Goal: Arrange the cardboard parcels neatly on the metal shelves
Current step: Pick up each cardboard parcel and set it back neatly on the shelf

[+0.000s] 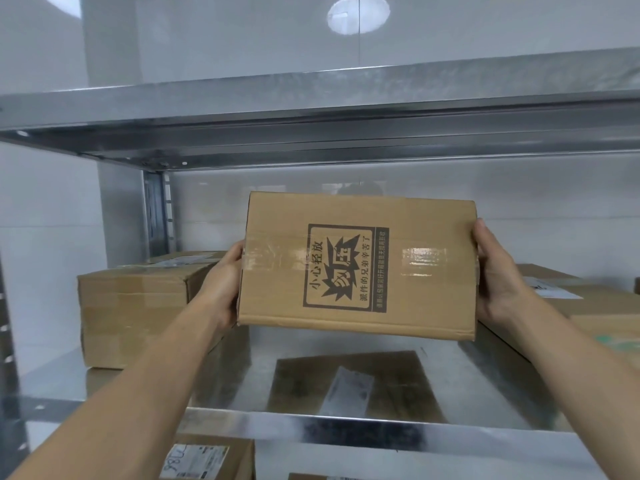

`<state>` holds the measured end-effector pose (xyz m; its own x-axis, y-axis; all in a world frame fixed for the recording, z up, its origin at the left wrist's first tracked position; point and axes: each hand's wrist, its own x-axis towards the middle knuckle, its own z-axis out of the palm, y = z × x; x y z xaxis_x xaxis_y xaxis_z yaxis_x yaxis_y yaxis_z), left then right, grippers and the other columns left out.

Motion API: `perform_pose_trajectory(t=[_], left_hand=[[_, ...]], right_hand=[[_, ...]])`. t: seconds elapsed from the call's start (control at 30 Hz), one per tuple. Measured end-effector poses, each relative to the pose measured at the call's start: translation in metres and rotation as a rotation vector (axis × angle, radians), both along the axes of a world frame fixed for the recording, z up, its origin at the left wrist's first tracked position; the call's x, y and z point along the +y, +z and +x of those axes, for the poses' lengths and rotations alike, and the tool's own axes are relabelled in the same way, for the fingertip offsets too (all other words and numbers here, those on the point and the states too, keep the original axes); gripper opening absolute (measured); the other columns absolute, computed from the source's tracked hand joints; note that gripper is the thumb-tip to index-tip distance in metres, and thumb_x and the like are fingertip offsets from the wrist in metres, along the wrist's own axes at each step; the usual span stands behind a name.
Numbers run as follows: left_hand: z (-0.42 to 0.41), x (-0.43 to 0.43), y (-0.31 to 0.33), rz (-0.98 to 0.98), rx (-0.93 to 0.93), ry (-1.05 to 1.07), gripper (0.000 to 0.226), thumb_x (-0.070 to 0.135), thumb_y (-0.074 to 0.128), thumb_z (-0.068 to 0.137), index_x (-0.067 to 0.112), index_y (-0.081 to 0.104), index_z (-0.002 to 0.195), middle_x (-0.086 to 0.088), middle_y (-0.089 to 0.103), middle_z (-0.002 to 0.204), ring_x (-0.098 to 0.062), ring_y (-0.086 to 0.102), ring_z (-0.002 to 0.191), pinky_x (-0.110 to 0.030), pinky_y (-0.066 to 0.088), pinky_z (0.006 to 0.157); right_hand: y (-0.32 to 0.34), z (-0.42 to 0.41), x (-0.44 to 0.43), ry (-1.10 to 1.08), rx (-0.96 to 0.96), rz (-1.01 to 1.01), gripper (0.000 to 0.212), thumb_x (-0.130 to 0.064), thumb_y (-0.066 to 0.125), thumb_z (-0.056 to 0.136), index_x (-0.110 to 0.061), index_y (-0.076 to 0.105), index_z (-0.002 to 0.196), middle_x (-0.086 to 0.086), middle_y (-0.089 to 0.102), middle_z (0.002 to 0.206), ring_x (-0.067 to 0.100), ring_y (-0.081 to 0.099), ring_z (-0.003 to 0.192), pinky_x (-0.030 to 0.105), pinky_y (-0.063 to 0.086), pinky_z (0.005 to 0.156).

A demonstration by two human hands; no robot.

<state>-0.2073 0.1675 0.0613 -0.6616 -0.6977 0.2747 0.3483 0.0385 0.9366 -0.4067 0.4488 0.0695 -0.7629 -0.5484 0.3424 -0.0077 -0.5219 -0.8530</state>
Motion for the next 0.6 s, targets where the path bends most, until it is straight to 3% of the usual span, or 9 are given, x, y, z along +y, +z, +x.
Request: perform_pose_trajectory(t=[0.07,0.17,0.23,0.33,0.4,0.47,0.5,0.6], left_hand=[[-0.001,-0.003,-0.001,0.01,0.015,0.003,0.02,0.027,0.056,0.103,0.034,0.067,0.118,-0.002,0.08,0.089,-0.021,0.077,0.073,-0.033,0.059,0.055],[-0.002,-0.003,-0.001,0.016,-0.028,-0.059,0.022,0.023,0.059,0.1,0.019,0.068,0.12,-0.008,0.079,0.09,-0.022,0.077,0.072,-0.031,0.059,0.052],[-0.002,-0.001,-0.002,0.025,-0.095,-0.083,0.019,0.024,0.058,0.101,0.012,0.073,0.105,-0.009,0.078,0.089,-0.023,0.075,0.073,-0.03,0.06,0.055],[-0.006,-0.01,-0.006,0.055,-0.149,-0.087,0.028,0.022,0.061,0.098,0.012,0.079,0.079,-0.013,0.068,0.092,-0.027,0.062,0.08,-0.036,0.055,0.075],[-0.006,-0.009,-0.008,-0.011,-0.204,-0.058,0.031,0.017,0.059,0.099,0.009,0.078,0.077,-0.013,0.07,0.087,-0.027,0.057,0.081,-0.037,0.049,0.079],[-0.007,-0.01,-0.01,-0.075,-0.263,-0.015,0.026,0.01,0.053,0.102,0.01,0.072,0.083,-0.004,0.073,0.069,-0.023,0.061,0.076,-0.034,0.05,0.075],[-0.007,-0.009,-0.011,-0.108,-0.282,-0.004,0.023,0.01,0.053,0.103,0.012,0.071,0.089,-0.001,0.075,0.07,-0.022,0.063,0.08,-0.034,0.051,0.079],[-0.007,-0.022,-0.018,-0.155,-0.294,0.012,0.02,0.021,0.057,0.102,0.032,0.071,0.111,-0.002,0.074,0.117,-0.026,0.061,0.121,-0.052,0.045,0.107]], right_hand=[[-0.002,-0.002,0.002,0.019,0.007,-0.024,0.041,-0.053,0.064,0.075,-0.021,0.084,0.091,0.007,0.079,0.098,0.023,0.077,0.083,0.046,0.056,0.089],[-0.004,-0.004,0.003,0.026,0.014,-0.051,0.04,-0.051,0.063,0.077,-0.021,0.075,0.102,0.005,0.078,0.094,0.022,0.077,0.078,0.042,0.061,0.075],[-0.005,-0.006,0.003,-0.004,0.001,-0.063,0.035,-0.051,0.059,0.088,-0.023,0.08,0.09,0.004,0.078,0.089,0.021,0.076,0.075,0.042,0.055,0.078],[-0.006,-0.012,0.005,-0.039,-0.024,-0.079,0.047,-0.053,0.051,0.096,-0.026,0.083,0.074,0.003,0.078,0.085,0.022,0.074,0.075,0.04,0.052,0.079],[-0.006,-0.014,0.007,-0.046,-0.042,-0.101,0.048,-0.055,0.052,0.095,-0.026,0.083,0.071,0.003,0.078,0.084,0.021,0.075,0.071,0.039,0.051,0.077],[-0.008,-0.018,0.009,-0.052,-0.05,-0.106,0.048,-0.056,0.052,0.094,-0.027,0.082,0.071,0.002,0.077,0.082,0.02,0.074,0.068,0.039,0.05,0.076],[-0.009,-0.019,0.009,-0.055,-0.056,-0.109,0.046,-0.056,0.053,0.094,-0.027,0.081,0.073,0.002,0.077,0.082,0.02,0.074,0.068,0.039,0.05,0.076],[-0.012,-0.024,0.012,-0.053,-0.09,-0.114,0.038,-0.058,0.054,0.092,-0.026,0.074,0.088,0.001,0.076,0.08,0.019,0.074,0.066,0.037,0.05,0.077]])
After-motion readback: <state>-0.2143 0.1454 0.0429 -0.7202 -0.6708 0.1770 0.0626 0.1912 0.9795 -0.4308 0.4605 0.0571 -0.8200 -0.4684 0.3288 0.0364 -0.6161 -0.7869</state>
